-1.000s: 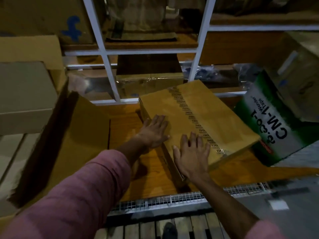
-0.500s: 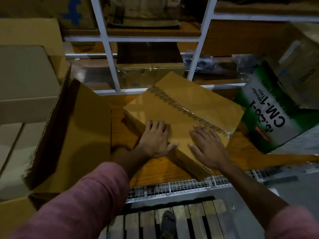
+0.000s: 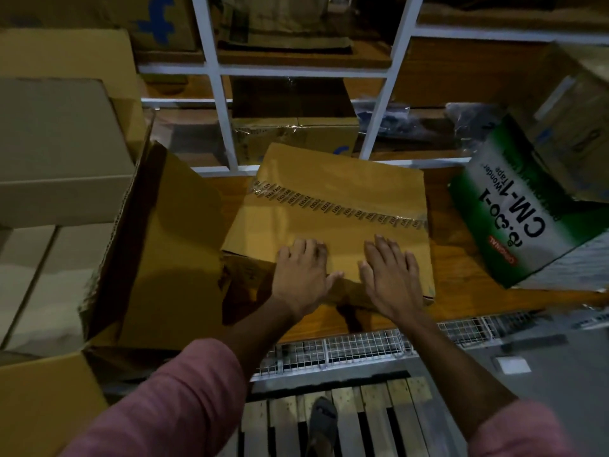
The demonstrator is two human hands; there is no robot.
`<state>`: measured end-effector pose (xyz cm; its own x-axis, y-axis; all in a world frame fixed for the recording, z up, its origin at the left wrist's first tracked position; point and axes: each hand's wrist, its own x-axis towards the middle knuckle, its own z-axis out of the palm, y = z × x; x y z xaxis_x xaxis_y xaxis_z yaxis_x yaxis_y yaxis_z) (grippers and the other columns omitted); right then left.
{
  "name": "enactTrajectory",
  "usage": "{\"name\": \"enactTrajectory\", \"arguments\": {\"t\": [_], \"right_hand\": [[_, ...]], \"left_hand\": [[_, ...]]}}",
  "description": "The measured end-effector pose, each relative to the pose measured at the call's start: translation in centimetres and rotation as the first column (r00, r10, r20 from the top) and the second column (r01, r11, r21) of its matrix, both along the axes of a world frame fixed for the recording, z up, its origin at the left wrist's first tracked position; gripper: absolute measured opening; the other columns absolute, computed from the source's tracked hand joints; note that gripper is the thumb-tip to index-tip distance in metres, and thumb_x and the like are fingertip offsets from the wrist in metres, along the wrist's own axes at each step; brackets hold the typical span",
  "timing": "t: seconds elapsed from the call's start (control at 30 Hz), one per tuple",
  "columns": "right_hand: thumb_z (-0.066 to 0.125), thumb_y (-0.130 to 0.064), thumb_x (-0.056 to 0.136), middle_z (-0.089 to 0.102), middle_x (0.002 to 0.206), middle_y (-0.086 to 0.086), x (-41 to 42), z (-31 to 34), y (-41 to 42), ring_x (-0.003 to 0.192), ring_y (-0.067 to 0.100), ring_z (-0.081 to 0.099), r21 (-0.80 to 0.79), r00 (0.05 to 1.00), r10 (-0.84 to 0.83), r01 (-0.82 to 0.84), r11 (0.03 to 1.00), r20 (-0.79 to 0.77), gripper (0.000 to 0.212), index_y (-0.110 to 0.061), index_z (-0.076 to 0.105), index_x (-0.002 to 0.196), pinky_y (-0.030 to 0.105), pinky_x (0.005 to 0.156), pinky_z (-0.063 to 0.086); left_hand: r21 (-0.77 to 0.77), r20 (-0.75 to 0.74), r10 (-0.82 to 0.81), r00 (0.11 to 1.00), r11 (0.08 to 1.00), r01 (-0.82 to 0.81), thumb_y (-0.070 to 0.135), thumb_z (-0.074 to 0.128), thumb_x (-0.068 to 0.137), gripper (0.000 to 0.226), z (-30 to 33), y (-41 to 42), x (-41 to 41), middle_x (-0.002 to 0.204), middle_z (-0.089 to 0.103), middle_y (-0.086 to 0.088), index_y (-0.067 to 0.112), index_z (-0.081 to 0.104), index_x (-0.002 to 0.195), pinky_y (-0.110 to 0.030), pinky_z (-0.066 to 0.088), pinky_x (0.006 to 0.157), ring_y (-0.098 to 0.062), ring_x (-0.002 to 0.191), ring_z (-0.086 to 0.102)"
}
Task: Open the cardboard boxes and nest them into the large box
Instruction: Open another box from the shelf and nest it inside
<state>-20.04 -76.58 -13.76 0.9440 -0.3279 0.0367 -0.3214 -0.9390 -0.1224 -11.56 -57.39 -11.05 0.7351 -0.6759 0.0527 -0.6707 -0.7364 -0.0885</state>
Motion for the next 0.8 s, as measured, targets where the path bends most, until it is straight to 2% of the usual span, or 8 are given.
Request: {"name": "enactTrajectory", "arguments": {"t": [0.1,0.17,0.33,0.47,0.53,0.63,0.7,0.8], "right_hand": [[0.01,-0.057,0.103,0.023,0.168,0.002,0.0,0.0,-3.2,0.155,0.021,0.016,0.007,0.998,0.056,-0.056,0.998,-0.023,0.067,-0.025,0.029,0.158,0.05,0.123,0.013],[0.012,-0.056,0.103,0.024,0.167,0.002,0.4,0.0,-4.9,0.154,0.022,0.017,-0.004,0.996,0.086,-0.087,0.996,-0.021,0.066,-0.024,0.03,0.158,0.05,0.122,0.013],[0.026,-0.058,0.099,0.038,0.153,0.006,2.9,0.4,-6.3,0.142,0.027,0.032,-0.01,0.996,0.081,-0.081,0.997,0.022,0.061,-0.022,0.044,0.145,0.054,0.11,0.025],[0.028,-0.058,0.098,0.038,0.141,0.01,6.5,0.6,-7.0,0.135,0.031,0.036,-0.002,0.996,0.077,-0.077,0.997,0.039,0.056,-0.024,0.045,0.138,0.054,0.109,0.025],[0.026,-0.058,0.1,0.032,0.15,0.011,7.4,0.4,-7.2,0.143,0.031,0.029,0.0,0.993,0.11,-0.11,0.994,0.033,0.056,-0.025,0.04,0.143,0.053,0.112,0.021],[0.018,-0.061,0.103,0.011,0.169,0.005,7.6,0.0,-7.4,0.156,0.026,0.005,0.024,0.993,0.117,-0.116,0.993,-0.014,0.062,-0.029,0.023,0.156,0.056,0.12,0.009],[0.012,-0.065,0.103,0.001,0.171,0.002,7.1,-0.1,-7.2,0.157,0.024,-0.005,0.019,0.991,0.128,-0.128,0.992,-0.045,0.068,-0.028,0.015,0.16,0.057,0.122,0.003],[0.011,-0.065,0.103,-0.003,0.171,0.005,5.4,-0.2,-6.5,0.157,0.026,-0.007,-0.051,0.991,0.13,-0.131,0.99,-0.023,0.071,-0.025,0.013,0.161,0.06,0.122,0.006]], "left_hand": [[-0.086,-0.059,-0.143,0.988,0.987,0.138,0.054,0.025,0.105,0.052,-0.6,0.7,2.8,0.133,0.043,-0.008,0.026,0.038,0.147,-0.042,0.034,0.093,-0.026,0.116,0.039],[-0.135,-0.121,-0.142,0.982,0.983,0.126,0.054,0.03,0.104,0.047,-0.8,0.1,5.2,0.136,0.041,-0.006,0.033,0.04,0.145,-0.043,0.033,0.097,-0.025,0.121,0.038],[-0.215,-0.097,0.011,0.995,0.976,-0.032,0.062,0.032,0.097,0.053,-1.7,-1.2,8.5,0.135,0.044,-0.007,0.028,0.046,0.136,-0.046,0.033,0.101,-0.026,0.126,0.038],[-0.196,-0.072,0.11,0.991,0.973,-0.123,0.067,0.026,0.095,0.072,-2.3,-2.1,10.0,0.154,0.036,-0.012,0.018,0.041,0.145,-0.052,0.026,0.116,-0.029,0.143,0.029],[-0.158,-0.089,0.153,0.984,0.973,-0.165,0.068,0.019,0.094,0.08,-2.3,-2.4,10.4,0.161,0.028,-0.014,0.014,0.034,0.151,-0.054,0.021,0.12,-0.03,0.149,0.023],[-0.117,-0.134,0.172,0.976,0.975,-0.188,0.069,0.011,0.095,0.084,-2.6,-2.5,10.1,0.169,0.011,-0.01,0.014,0.018,0.159,-0.054,0.008,0.124,-0.026,0.155,0.007],[-0.104,-0.157,0.178,0.971,0.975,-0.195,0.069,0.01,0.096,0.084,-2.6,-2.3,9.4,0.17,0.001,-0.007,0.015,0.01,0.161,-0.052,0.002,0.125,-0.022,0.156,-0.001],[-0.095,-0.128,0.183,0.975,0.976,-0.196,0.069,0.007,0.097,0.085,-2.7,-1.7,7.6,0.17,-0.01,-0.007,0.014,0.002,0.162,-0.051,-0.002,0.125,-0.02,0.156,-0.009]]}}
